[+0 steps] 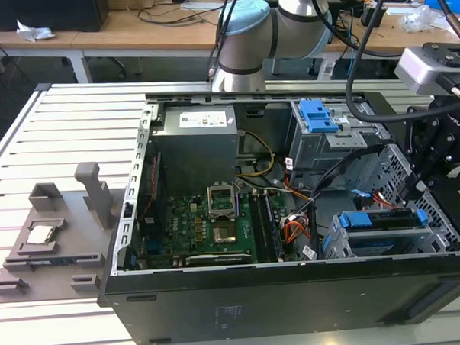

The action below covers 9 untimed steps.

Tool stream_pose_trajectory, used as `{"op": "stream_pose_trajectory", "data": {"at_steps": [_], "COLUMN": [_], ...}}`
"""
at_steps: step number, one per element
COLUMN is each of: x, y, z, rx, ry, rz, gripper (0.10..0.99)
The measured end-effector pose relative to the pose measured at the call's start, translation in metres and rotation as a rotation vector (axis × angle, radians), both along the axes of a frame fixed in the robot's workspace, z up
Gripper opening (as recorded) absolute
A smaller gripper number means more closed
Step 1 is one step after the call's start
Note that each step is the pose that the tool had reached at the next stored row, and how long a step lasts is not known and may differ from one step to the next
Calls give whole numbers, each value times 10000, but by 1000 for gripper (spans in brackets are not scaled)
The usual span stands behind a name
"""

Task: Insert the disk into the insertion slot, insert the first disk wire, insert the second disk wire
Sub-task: 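Insert the second disk wire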

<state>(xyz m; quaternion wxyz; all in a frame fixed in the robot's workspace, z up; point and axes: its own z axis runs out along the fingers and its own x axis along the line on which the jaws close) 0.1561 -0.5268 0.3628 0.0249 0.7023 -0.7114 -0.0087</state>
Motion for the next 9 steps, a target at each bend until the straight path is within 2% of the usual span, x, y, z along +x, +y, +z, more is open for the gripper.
{"op": "stream_pose_trajectory", "data": {"at_steps": [1,2,3,5,6,9], "x": [0,0,0,-35,-99,-235], "y": [0,0,0,17,51,98], "z": [0,1,1,-1,-5,-28], "rx": [0,0,0,-1,-2,-1], "ry": [0,0,0,0,0,0], "rz": [0,0,0,0,1,1], "gripper": [235,235,302,302,302,302]}}
